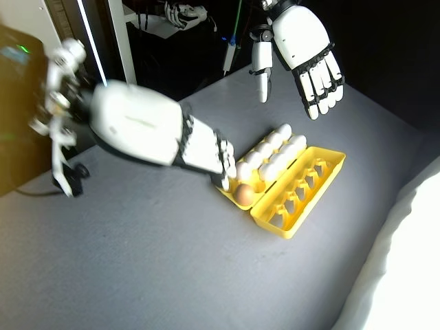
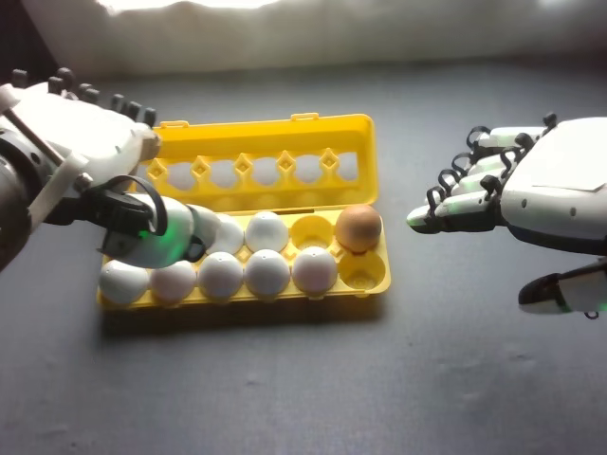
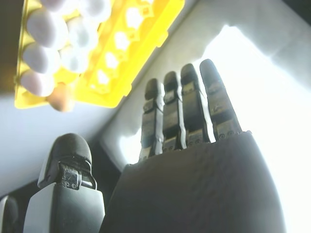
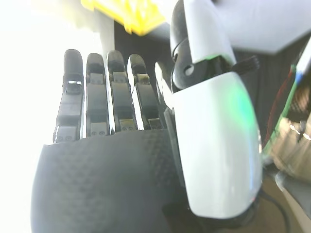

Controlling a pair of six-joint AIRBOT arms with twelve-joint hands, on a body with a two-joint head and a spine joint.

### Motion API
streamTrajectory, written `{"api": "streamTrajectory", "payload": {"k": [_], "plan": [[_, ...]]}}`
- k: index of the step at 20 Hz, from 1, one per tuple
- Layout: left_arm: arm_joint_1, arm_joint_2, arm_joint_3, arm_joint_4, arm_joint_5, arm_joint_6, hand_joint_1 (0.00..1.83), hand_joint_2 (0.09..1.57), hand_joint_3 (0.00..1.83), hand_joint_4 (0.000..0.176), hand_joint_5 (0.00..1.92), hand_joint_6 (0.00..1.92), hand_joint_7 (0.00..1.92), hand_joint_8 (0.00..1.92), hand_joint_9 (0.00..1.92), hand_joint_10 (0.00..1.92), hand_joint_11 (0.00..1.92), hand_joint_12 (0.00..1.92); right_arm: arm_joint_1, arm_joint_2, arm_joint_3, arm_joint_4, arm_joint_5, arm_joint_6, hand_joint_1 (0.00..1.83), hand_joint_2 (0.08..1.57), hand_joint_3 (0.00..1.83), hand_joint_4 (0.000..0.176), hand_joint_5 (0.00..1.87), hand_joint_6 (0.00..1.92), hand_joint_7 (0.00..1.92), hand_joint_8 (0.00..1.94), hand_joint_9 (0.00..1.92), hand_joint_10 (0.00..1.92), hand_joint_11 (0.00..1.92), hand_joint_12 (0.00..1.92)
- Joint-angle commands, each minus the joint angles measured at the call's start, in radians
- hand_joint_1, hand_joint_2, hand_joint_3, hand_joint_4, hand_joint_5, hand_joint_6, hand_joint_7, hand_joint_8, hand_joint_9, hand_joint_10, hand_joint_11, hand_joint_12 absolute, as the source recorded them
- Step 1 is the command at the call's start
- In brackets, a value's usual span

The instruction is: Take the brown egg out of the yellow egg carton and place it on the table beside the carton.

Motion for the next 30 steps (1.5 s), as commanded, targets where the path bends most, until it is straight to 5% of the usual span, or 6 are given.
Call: {"api": "streamTrajectory", "payload": {"k": [1, 8, 9, 12, 14, 30], "plan": [[-0.009, 0.012, 0.000, 0.093, -0.011, -0.012, 0.00, 1.23, 0.00, 0.000, 0.25, 0.01, 0.23, 0.01, 0.18, 0.01, 0.00, 0.39, 0.014, 0.003, 0.016, 0.001, 0.143, -0.002, 1.13, 1.05, 0.00, 0.000, 0.36, 0.05, 0.41, 0.04, 0.36, 0.11, 0.00, 1.03], [-0.011, 0.015, -0.001, 0.078, -0.018, 0.036, 0.00, 1.21, 0.00, 0.000, 0.30, 0.00, 0.30, 0.00, 0.25, 0.00, 0.00, 0.57, 0.020, -0.164, 0.177, 0.001, 0.133, -0.006, 1.15, 1.03, 0.01, 0.000, 0.38, 0.01, 0.41, 0.01, 0.29, 0.22, 0.00, 0.99], [-0.011, 0.015, -0.001, 0.080, -0.019, 0.038, 0.00, 1.20, 0.00, 0.000, 0.23, 0.00, 0.23, 0.01, 0.19, 0.00, 0.00, 0.42, 0.022, -0.182, 0.195, 0.001, 0.132, -0.006, 1.14, 1.02, 0.00, 0.000, 0.40, 0.02, 0.43, 0.02, 0.32, 0.25, 0.00, 1.08], [-0.011, 0.014, -0.001, 0.079, -0.019, 0.038, 0.00, 1.22, 0.00, 0.000, 0.30, 0.00, 0.29, 0.00, 0.25, 0.00, 0.00, 0.54, 0.045, -0.227, 0.248, -0.016, 0.144, -0.006, 1.09, 1.04, 0.00, 0.000, 0.40, 0.01, 0.46, 0.01, 0.29, 0.41, 0.00, 1.18], [-0.011, 0.014, -0.001, 0.076, -0.019, 0.036, 0.00, 1.24, 0.01, 0.000, 0.29, 0.00, 0.29, 0.00, 0.25, 0.00, 0.00, 0.53, 0.060, -0.246, 0.267, -0.024, 0.149, -0.006, 1.07, 1.05, 0.00, 0.000, 0.37, 0.00, 0.44, 0.00, 0.18, 0.61, 0.00, 1.18], [-0.016, 0.010, -0.001, 0.058, -0.048, 0.052, 0.00, 1.24, 0.00, 0.000, 0.32, 0.00, 0.34, 0.00, 0.30, 0.00, 0.00, 0.58, 0.015, -0.407, 0.355, -0.076, 0.223, -0.006, 1.14, 1.02, 0.00, 0.000, 0.55, 0.09, 0.63, 0.08, 0.30, 0.79, 0.00, 1.38]]}}
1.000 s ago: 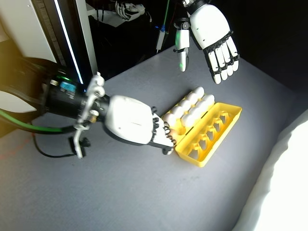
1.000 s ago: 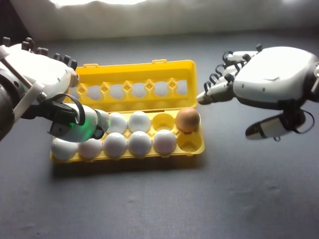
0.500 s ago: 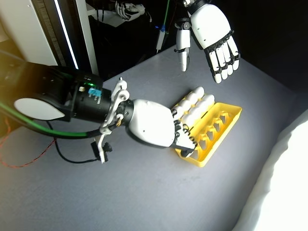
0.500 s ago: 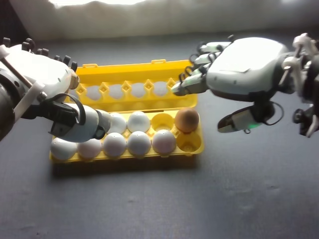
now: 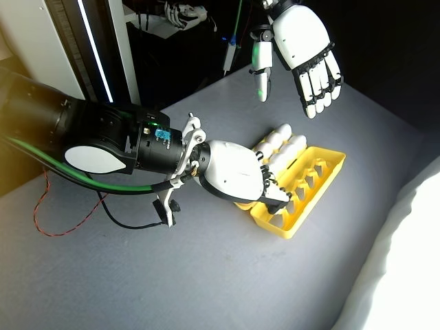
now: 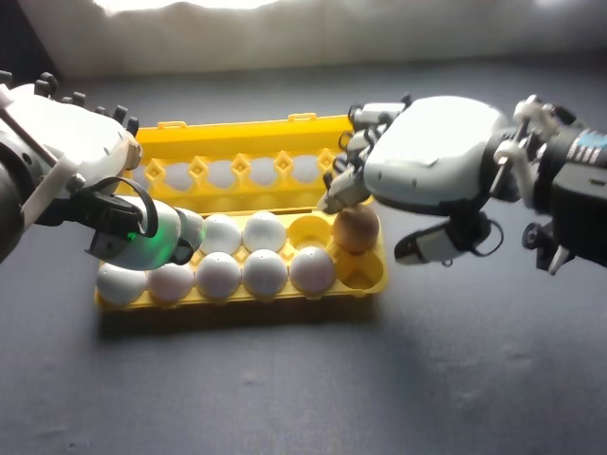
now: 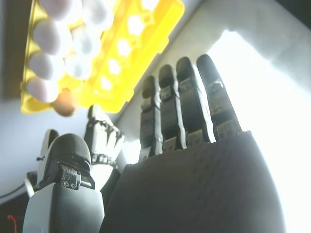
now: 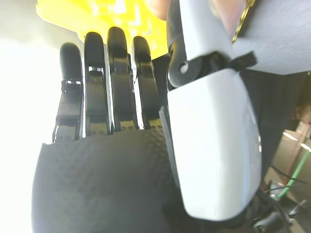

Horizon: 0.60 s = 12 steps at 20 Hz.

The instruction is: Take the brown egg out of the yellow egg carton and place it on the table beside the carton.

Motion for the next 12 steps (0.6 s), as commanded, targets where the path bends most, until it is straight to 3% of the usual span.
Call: {"api": "streamTrajectory", "payload": {"k": [1, 12], "plan": [[-0.009, 0.009, -0.001, 0.082, -0.012, 0.003, 0.02, 1.24, 0.00, 0.000, 0.33, 0.00, 0.35, 0.00, 0.30, 0.00, 0.00, 0.58, 0.006, 0.006, 0.009, -0.002, 0.130, -0.003, 1.14, 1.02, 0.00, 0.000, 0.55, 0.09, 0.63, 0.08, 0.31, 0.79, 0.00, 1.40], [-0.005, -0.010, 0.004, 0.095, -0.072, 0.000, 0.00, 1.24, 0.00, 0.000, 0.32, 0.00, 0.35, 0.00, 0.32, 0.00, 0.00, 0.62, -0.015, -0.041, 0.044, 0.004, 0.202, -0.001, 1.23, 0.98, 0.00, 0.000, 0.61, 0.11, 0.71, 0.09, 0.41, 0.73, 0.00, 1.46]]}}
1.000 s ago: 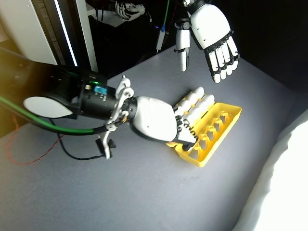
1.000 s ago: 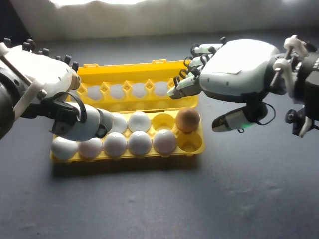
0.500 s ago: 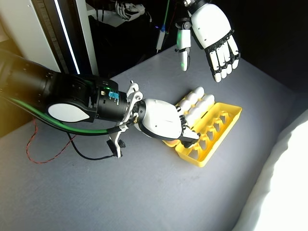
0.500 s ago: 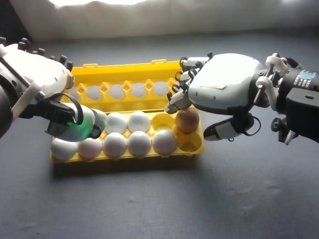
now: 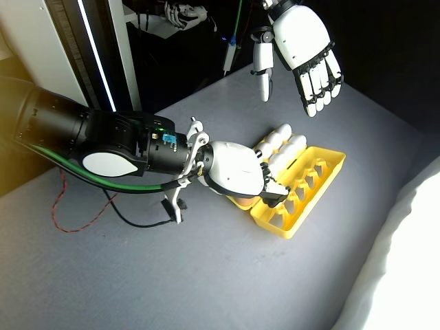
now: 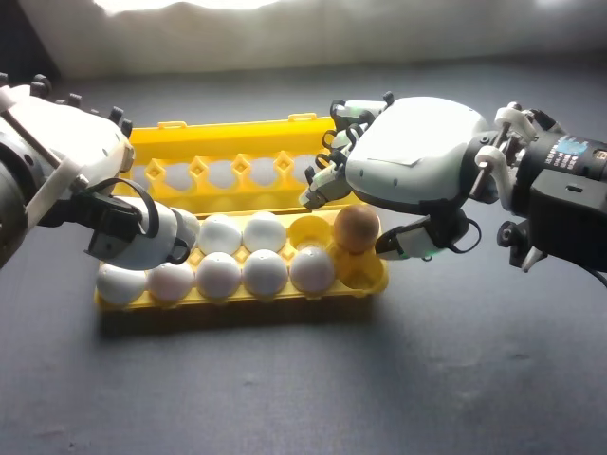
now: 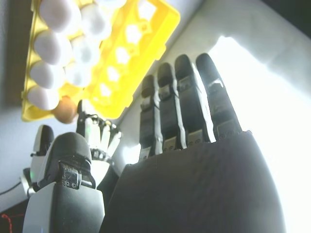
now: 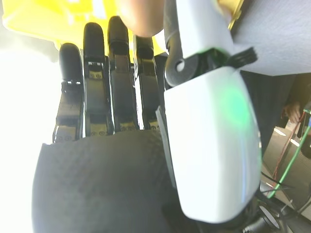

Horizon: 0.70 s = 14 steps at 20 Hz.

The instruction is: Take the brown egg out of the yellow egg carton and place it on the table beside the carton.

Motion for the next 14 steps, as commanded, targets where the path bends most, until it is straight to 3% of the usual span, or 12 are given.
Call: {"api": "streamTrajectory", "payload": {"k": [1, 5, 9, 12, 14], "plan": [[-0.006, 0.005, 0.004, 0.089, -0.023, 0.000, 0.00, 1.24, 0.00, 0.000, 0.30, 0.00, 0.33, 0.00, 0.29, 0.00, 0.00, 0.54, -0.001, 0.006, 0.005, 0.007, 0.119, -0.001, 1.25, 0.97, 0.00, 0.000, 0.65, 0.12, 0.74, 0.10, 0.44, 0.72, 0.03, 1.45], [-0.011, 0.003, 0.003, 0.093, -0.004, -0.053, 0.01, 1.23, 0.00, 0.000, 0.34, 0.00, 0.39, 0.00, 0.36, 0.01, 0.00, 0.68, -0.010, -0.013, 0.025, 0.018, 0.133, 0.000, 1.30, 1.00, 0.00, 0.000, 0.65, 0.13, 0.76, 0.10, 0.47, 0.71, 0.05, 1.46], [-0.010, 0.003, 0.004, 0.096, -0.005, -0.054, 0.09, 1.24, 0.00, 0.000, 0.35, 0.00, 0.38, 0.00, 0.35, 0.00, 0.00, 0.67, -0.025, -0.030, 0.049, 0.024, 0.142, 0.001, 1.33, 1.00, 0.00, 0.000, 0.68, 0.15, 0.79, 0.10, 0.52, 0.69, 0.09, 1.45], [-0.007, 0.003, 0.004, 0.102, -0.005, -0.053, 0.00, 1.24, 0.00, 0.000, 0.32, 0.00, 0.36, 0.00, 0.34, 0.00, 0.00, 0.67, -0.031, -0.039, 0.056, 0.024, 0.147, 0.001, 1.32, 1.02, 0.01, 0.000, 0.66, 0.15, 0.78, 0.09, 0.50, 0.70, 0.07, 1.48], [-0.005, 0.003, 0.004, 0.106, -0.005, -0.053, 0.08, 1.23, 0.00, 0.000, 0.36, 0.01, 0.40, 0.01, 0.36, 0.01, 0.00, 0.67, -0.031, -0.042, 0.057, 0.024, 0.153, 0.001, 1.35, 0.98, 0.00, 0.000, 0.75, 0.18, 0.87, 0.12, 0.59, 0.72, 0.17, 1.49]]}}
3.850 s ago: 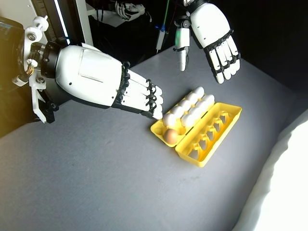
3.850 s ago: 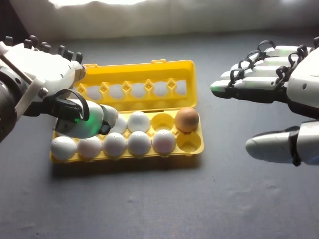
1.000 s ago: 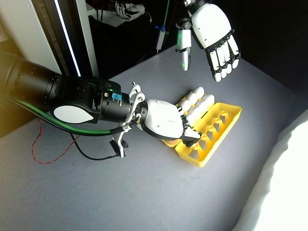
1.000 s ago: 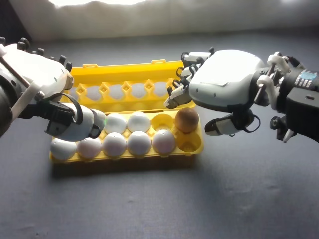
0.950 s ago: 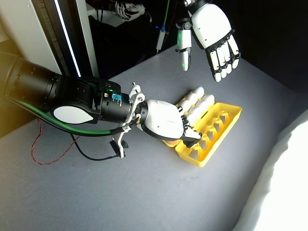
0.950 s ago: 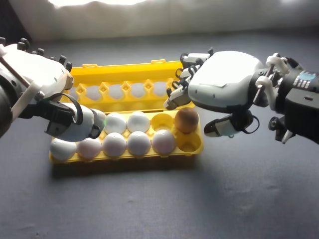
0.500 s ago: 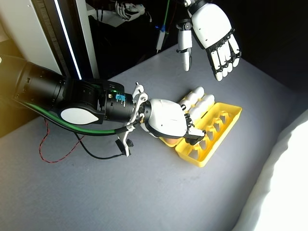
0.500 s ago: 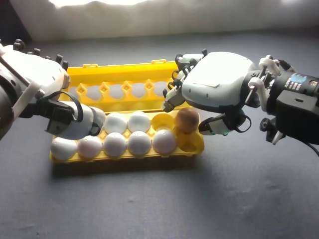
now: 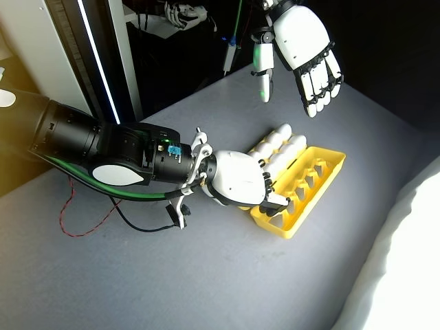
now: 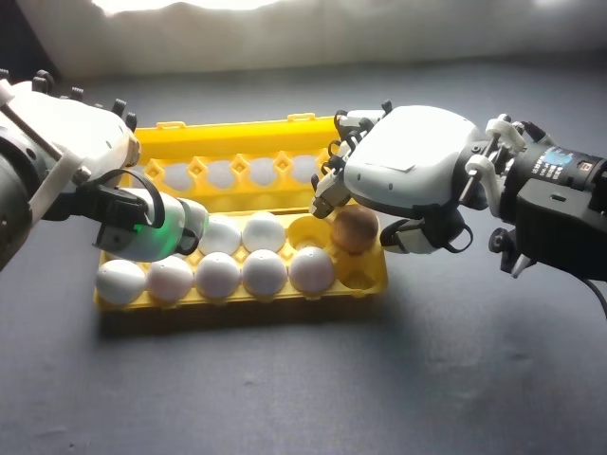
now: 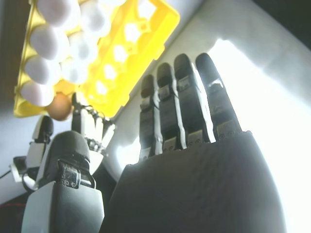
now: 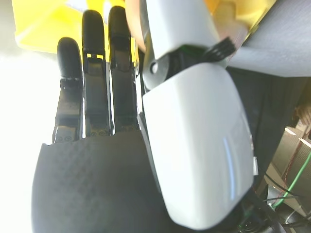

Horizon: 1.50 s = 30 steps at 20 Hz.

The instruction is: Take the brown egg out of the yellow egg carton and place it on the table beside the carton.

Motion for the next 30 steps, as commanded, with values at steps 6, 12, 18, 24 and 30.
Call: {"api": "streamTrajectory", "payload": {"k": [6, 12, 18, 24, 30], "plan": [[-0.004, 0.009, 0.002, 0.086, -0.016, -0.001, 0.00, 1.24, 0.00, 0.000, 0.36, 0.00, 0.40, 0.00, 0.38, 0.01, 0.00, 0.72, 0.009, 0.000, -0.002, 0.000, 0.115, 0.001, 1.47, 1.21, 0.00, 0.000, 0.73, 1.20, 0.86, 1.13, 0.73, 1.41, 0.48, 1.88], [-0.014, 0.009, 0.001, 0.064, -0.016, -0.001, 0.05, 1.26, 0.00, 0.000, 0.34, 0.00, 0.38, 0.00, 0.35, 0.00, 0.00, 0.64, 0.015, 0.000, -0.002, 0.038, 0.099, 0.003, 1.49, 1.17, 0.00, 0.000, 0.78, 1.18, 0.90, 1.09, 0.83, 1.30, 0.58, 1.75], [-0.019, 0.010, 0.000, 0.044, -0.016, 0.033, 0.01, 1.26, 0.00, 0.000, 0.34, 0.00, 0.38, 0.00, 0.35, 0.00, 0.00, 0.65, 0.046, 0.010, -0.002, 0.038, 0.115, 0.003, 1.48, 1.17, 0.00, 0.000, 0.78, 1.18, 0.89, 1.10, 0.81, 1.30, 0.58, 1.75], [-0.023, 0.013, -0.001, 0.041, -0.012, 0.037, 0.03, 1.26, 0.00, 0.000, 0.35, 0.00, 0.40, 0.00, 0.36, 0.00, 0.00, 0.64, 0.084, 0.040, -0.010, 0.042, 0.113, 0.006, 1.48, 1.18, 0.00, 0.000, 0.78, 1.18, 0.87, 1.12, 0.81, 1.32, 0.60, 1.76], [-0.027, 0.013, -0.001, 0.033, -0.013, 0.030, 0.00, 1.27, 0.00, 0.000, 0.33, 0.00, 0.38, 0.00, 0.33, 0.00, 0.00, 0.61, 0.067, 0.094, -0.034, 0.037, 0.054, 0.004, 1.48, 1.18, 0.00, 0.000, 0.77, 1.18, 0.86, 1.13, 0.82, 1.31, 0.59, 1.76]]}}
